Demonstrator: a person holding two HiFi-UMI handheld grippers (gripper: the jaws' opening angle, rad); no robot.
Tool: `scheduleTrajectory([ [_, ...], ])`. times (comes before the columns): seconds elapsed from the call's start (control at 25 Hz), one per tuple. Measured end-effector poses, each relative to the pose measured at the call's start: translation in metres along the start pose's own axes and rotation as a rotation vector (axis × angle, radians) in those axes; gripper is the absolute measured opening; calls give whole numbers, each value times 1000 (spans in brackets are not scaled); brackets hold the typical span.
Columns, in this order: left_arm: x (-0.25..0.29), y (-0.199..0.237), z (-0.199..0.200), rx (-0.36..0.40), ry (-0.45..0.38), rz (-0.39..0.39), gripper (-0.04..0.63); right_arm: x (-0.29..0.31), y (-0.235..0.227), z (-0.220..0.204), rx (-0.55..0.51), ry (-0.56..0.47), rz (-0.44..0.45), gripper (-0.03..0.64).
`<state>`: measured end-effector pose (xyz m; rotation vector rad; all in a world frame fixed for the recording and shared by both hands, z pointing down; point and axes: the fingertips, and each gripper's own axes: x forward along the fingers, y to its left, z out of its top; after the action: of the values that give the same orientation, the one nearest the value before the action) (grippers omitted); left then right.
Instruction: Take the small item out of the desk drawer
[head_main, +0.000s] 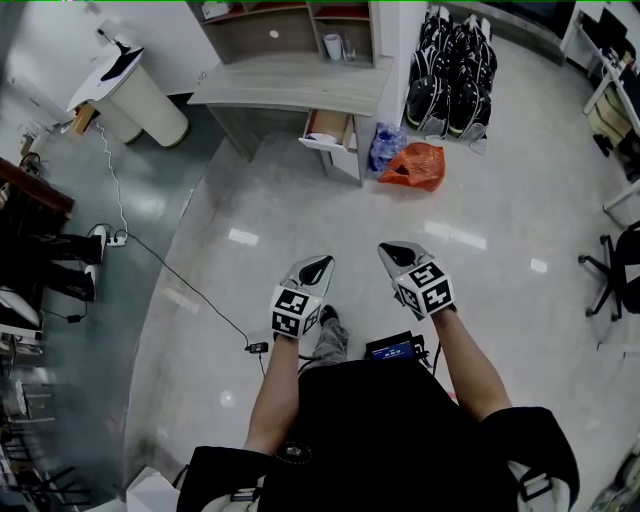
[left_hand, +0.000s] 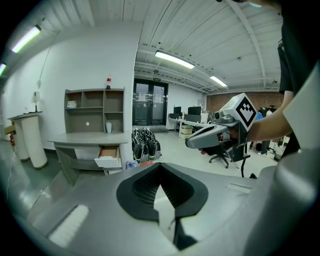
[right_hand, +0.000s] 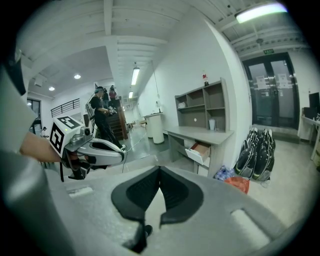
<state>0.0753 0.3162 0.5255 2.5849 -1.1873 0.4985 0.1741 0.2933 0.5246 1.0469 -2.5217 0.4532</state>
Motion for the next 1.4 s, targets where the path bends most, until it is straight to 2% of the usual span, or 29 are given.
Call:
scheduleTrajectory([
  [0.24, 11, 27, 2, -6, -5, -24, 2, 24, -7, 11, -2, 15, -24, 3],
  [0.64, 34, 102, 14, -3, 1, -75, 2, 87, -20, 45, 12, 23, -77, 3],
  [1.16, 48, 189, 28, 4, -14, -146, 2, 159, -21, 87, 20, 33, -147, 3],
  [1.4, 45, 219, 25, 6, -12, -150, 2, 183, -15, 97, 24, 41, -163, 3],
])
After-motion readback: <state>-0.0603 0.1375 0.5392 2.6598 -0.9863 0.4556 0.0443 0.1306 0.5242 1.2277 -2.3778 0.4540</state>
